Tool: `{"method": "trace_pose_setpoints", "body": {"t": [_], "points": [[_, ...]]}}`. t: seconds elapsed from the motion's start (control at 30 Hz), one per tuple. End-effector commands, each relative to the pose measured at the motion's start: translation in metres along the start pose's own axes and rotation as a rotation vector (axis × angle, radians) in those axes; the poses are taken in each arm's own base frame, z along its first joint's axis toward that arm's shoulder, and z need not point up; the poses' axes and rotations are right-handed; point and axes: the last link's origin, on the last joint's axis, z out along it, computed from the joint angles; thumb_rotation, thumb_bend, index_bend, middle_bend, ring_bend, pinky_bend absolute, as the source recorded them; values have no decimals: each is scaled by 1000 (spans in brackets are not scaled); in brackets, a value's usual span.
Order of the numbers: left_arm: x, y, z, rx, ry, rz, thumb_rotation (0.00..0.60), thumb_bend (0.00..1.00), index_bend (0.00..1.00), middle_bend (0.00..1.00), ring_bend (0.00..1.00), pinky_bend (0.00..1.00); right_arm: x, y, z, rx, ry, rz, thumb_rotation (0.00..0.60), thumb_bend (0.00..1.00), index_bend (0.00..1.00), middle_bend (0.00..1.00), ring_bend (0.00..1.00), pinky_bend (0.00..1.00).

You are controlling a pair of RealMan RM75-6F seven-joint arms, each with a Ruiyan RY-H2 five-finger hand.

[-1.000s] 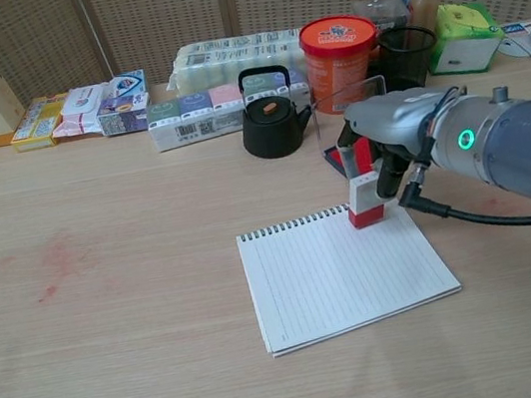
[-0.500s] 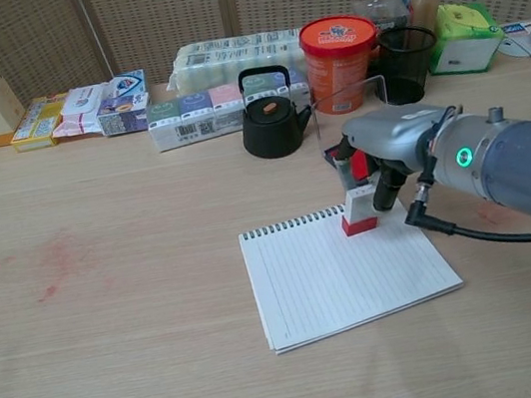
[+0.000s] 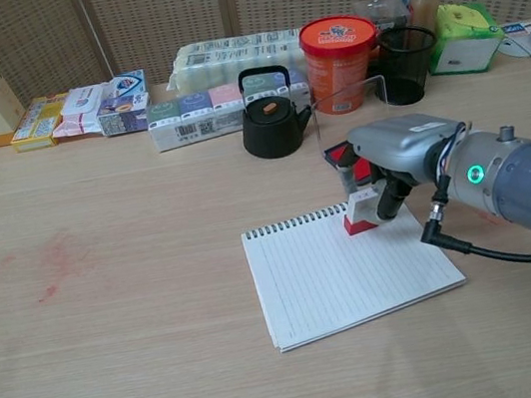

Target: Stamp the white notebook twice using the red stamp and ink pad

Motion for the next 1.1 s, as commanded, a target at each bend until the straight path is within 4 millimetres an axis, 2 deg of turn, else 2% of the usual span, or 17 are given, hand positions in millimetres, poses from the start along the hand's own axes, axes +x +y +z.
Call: {"method": "trace_pose_setpoints", "body": {"t": [0.03,0.77,1.1], "points": [[0,0,-1,-1,2,-1,600,0,0,0,0,3,-1,2,1,-5,-1,4,600,518,605,1000,1000,1000],[2,0,-1,-1,8,-6,600,0,0,0,0,3,-6,6,4,-29,-18,-2,600,519,605,1000,1000,1000],[2,0,-2,-5,7,-11,600,0,0,0,0,3,11,-1,-7,-14,18,-14,600,519,605,1000,1000,1000]]}}
